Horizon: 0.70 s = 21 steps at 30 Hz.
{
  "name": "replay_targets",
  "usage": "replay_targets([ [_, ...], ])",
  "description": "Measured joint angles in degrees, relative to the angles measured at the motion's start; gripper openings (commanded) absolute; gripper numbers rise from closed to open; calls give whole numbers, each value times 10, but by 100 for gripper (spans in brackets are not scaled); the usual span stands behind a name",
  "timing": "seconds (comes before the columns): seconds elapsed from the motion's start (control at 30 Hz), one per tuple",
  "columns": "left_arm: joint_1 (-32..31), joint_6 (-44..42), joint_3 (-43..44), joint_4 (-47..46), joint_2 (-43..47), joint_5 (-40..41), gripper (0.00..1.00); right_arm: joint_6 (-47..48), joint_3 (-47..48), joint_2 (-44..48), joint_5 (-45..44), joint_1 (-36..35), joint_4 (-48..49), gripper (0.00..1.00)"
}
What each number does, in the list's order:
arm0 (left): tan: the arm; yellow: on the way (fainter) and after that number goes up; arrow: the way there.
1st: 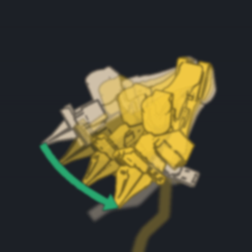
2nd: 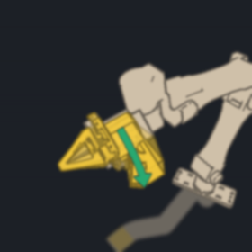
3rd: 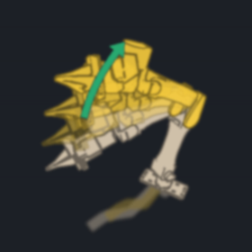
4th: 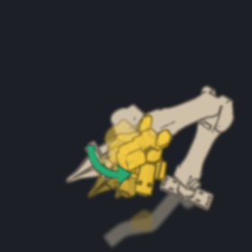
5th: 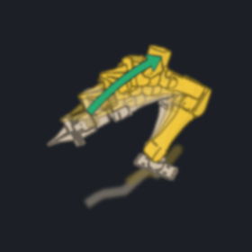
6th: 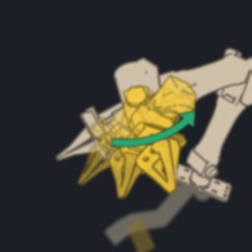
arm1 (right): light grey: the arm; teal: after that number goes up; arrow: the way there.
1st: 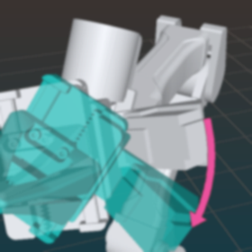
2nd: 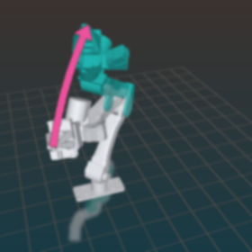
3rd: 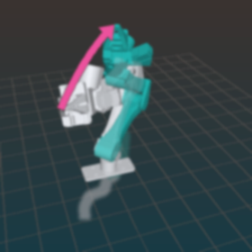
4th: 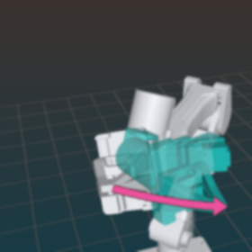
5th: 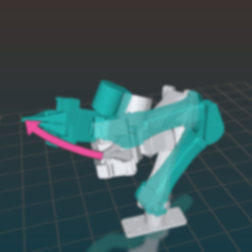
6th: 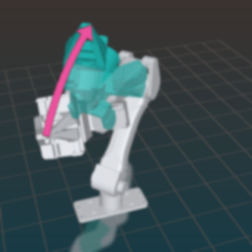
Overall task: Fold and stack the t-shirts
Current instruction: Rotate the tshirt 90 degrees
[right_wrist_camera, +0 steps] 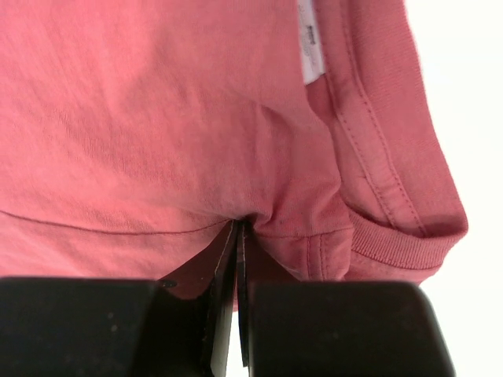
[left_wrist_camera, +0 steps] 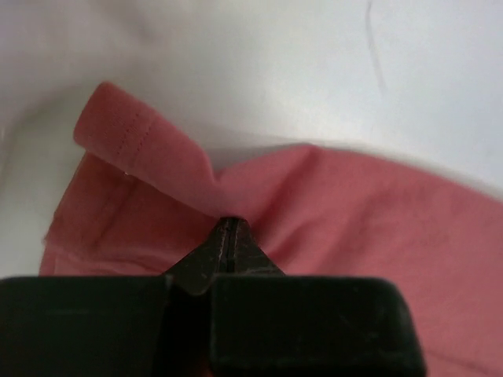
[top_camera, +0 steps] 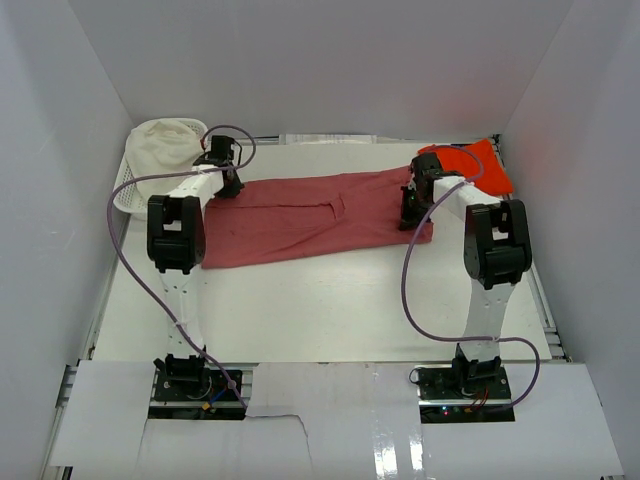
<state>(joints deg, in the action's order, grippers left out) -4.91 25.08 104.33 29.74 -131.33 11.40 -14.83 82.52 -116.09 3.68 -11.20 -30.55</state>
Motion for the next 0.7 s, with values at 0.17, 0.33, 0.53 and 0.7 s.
replay_targets([
  [0.17,-30,4,-101,3,66,40,0,1,54,-38,8,8,-5,8],
  [0.33,-47,17,-171,7,114,53,0,7,94,-63,15,15,-17,8],
  [0.53,-54,50,-242,38,167,80,0,26,184,-120,23,21,-42,8],
  [0.7,-57,80,-316,64,223,96,0,35,240,-155,35,25,-54,8],
])
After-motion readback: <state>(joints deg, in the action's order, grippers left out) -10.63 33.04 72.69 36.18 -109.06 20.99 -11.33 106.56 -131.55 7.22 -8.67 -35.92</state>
